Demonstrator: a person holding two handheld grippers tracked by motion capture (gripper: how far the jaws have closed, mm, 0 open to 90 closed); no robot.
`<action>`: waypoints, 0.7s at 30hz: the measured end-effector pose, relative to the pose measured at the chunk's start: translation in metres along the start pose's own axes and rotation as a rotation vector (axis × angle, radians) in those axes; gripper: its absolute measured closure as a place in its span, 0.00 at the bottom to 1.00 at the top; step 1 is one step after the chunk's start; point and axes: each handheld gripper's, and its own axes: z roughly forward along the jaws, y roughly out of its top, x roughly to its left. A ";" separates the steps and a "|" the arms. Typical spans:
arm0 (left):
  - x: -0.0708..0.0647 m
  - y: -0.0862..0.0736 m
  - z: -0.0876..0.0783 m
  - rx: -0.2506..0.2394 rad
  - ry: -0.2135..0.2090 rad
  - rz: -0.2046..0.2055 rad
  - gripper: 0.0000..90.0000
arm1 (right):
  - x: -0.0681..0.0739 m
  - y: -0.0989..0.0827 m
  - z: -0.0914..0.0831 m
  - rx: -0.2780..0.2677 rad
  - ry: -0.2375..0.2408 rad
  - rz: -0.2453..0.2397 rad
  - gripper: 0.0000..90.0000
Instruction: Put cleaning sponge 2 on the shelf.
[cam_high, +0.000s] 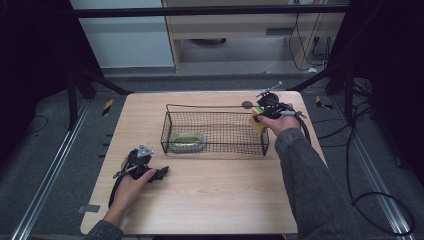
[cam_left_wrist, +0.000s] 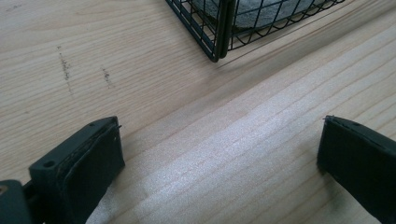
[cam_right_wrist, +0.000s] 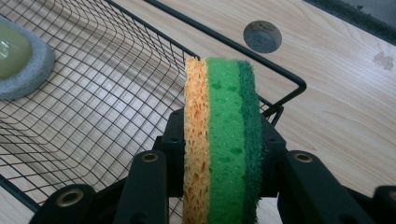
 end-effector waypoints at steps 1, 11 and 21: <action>0.000 0.000 0.000 0.000 0.000 0.000 0.00 | 0.000 -0.001 0.001 0.002 -0.002 -0.003 0.72; 0.000 0.000 0.000 0.000 0.000 0.000 0.00 | 0.006 -0.005 0.011 0.028 -0.012 -0.018 0.72; 0.000 0.000 0.000 0.000 -0.001 0.001 0.00 | 0.010 -0.009 0.028 0.067 -0.022 -0.019 0.72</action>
